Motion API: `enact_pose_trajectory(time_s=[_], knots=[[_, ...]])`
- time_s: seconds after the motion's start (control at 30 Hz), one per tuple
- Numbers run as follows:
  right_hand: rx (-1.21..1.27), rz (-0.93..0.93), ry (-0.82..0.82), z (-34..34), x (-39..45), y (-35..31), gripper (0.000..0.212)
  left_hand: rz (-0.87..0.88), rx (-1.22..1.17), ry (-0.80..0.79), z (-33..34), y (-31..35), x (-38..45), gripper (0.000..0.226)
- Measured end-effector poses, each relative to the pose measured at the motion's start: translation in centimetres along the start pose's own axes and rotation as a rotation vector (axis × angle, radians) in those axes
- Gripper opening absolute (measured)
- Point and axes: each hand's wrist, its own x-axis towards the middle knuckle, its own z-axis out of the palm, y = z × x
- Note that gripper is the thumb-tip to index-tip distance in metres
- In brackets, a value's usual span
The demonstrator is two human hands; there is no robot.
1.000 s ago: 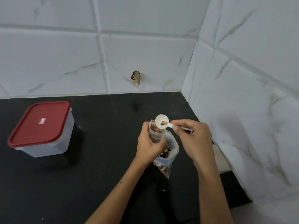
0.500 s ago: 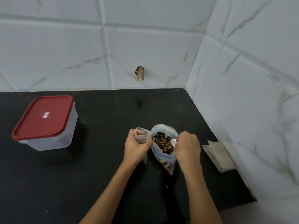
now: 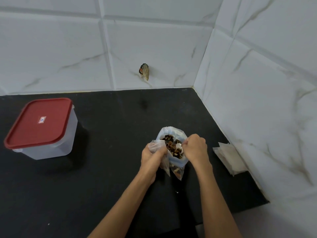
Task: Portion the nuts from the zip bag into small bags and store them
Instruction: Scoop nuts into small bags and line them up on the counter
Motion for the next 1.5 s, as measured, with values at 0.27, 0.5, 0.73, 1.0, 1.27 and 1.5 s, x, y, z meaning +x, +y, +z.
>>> enact_pose_trajectory(time_s=[0.27,0.5,0.73,1.0,1.27,1.5], knots=[[0.291,0.125,-0.069,1.4,0.2,0.6,0.015,0.036,0.006,-0.027,-0.5,0.2,-0.2,0.037],[0.580,0.315,-0.175,0.3,0.1,1.3,0.018,0.020,-0.010,-0.035,-0.6,0.3,-0.5,0.027],[0.740,0.303,-0.165,-1.1,-0.4,1.7,0.018,0.153,0.274,0.072,-0.3,0.7,-1.0,0.032],[0.838,0.229,-0.078,-4.0,-2.4,1.1,0.022,0.551,0.501,0.171,-0.1,2.9,-1.7,0.034],[0.655,-0.168,0.125,-7.9,-6.5,-2.1,0.023,0.554,0.549,0.084,1.7,4.7,-1.0,0.041],[0.132,-0.399,0.263,-7.2,-7.5,-3.4,0.029,0.513,0.412,0.040,2.9,4.9,-0.3,0.037]])
